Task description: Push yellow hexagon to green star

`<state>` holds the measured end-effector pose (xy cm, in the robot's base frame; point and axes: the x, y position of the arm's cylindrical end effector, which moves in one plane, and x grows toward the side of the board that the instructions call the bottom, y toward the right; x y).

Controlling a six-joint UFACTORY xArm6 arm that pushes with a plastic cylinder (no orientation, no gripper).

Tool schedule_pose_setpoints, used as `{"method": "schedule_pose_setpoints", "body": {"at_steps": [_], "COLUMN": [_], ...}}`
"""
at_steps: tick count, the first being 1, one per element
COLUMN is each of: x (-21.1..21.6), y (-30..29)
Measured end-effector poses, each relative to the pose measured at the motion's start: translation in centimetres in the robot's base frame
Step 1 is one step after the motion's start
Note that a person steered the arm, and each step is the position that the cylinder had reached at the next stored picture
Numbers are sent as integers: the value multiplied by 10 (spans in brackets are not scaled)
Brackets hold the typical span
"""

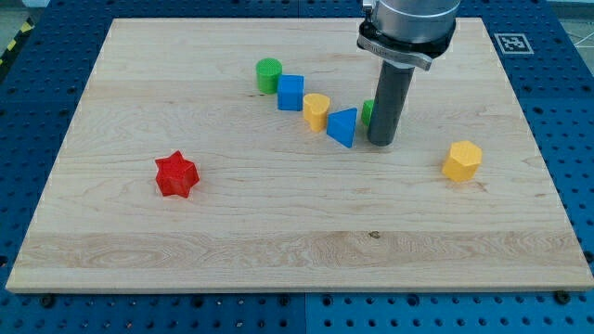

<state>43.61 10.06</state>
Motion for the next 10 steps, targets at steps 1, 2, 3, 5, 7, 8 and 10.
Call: {"method": "schedule_pose_setpoints", "body": {"at_steps": [1,2,3,5,7,8,10], "x": [-10,6,56,91,51,52,116], "y": [-3,-12,-16,53,74,76,122]}}
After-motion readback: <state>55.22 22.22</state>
